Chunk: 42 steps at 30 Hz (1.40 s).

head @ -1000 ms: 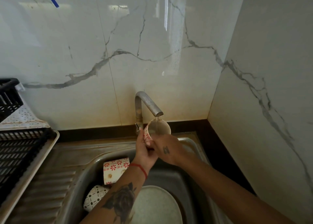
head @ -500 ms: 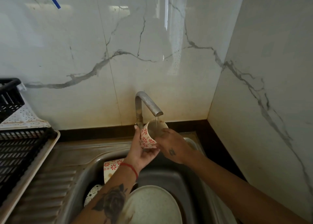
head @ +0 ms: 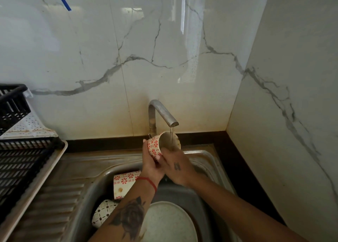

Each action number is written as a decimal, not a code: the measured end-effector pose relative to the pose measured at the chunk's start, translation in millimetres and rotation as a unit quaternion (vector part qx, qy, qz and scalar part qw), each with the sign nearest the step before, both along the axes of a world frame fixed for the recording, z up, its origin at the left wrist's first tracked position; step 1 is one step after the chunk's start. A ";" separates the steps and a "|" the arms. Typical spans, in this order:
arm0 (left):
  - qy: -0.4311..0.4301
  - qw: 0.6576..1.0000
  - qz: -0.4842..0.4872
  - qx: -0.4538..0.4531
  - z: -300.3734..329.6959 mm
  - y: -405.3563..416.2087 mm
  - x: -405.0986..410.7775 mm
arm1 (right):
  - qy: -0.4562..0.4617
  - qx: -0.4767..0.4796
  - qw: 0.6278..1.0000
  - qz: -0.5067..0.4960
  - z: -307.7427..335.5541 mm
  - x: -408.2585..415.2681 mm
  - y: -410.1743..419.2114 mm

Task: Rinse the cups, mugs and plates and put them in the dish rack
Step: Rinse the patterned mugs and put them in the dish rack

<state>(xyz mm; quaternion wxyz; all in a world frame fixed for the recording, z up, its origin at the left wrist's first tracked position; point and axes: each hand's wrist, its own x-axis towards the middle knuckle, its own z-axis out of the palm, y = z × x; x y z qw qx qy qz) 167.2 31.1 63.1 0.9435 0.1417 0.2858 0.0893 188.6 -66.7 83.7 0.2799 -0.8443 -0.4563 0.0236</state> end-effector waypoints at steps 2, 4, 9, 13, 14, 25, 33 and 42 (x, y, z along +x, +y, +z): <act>0.005 1.000 -0.007 0.016 2.1 2.3 0.6 | 0.003 0.005 1.000 0.025 -4.2 -4.3 -2.1; 0.015 1.000 -0.008 0.017 6.9 7.1 -0.8 | -0.101 -0.058 0.991 0.069 -1.3 8.1 -17.2; -0.043 0.998 -0.024 0.039 7.9 -1.1 -2.4 | -0.164 -0.026 0.986 -0.006 8.4 7.9 -13.2; -0.075 0.996 -0.034 0.015 8.2 -11.5 3.6 | -0.115 0.072 0.990 -0.051 4.4 -9.5 -1.2; -0.059 0.998 -0.028 0.019 7.8 -7.6 4.0 | -0.125 0.026 0.992 0.001 5.5 -3.1 -10.2; 0.008 0.996 -0.048 0.079 9.1 0.9 2.9 | -0.051 0.019 0.998 -0.021 -13.9 -9.7 -15.9; 0.031 0.991 -0.061 0.119 11.2 -3.0 -0.3 | -0.048 -0.073 0.994 -0.067 -7.0 -7.3 -4.8; 0.021 0.993 -0.081 0.089 11.6 2.4 -6.5 | -0.217 -0.105 0.970 0.019 3.9 17.8 -21.3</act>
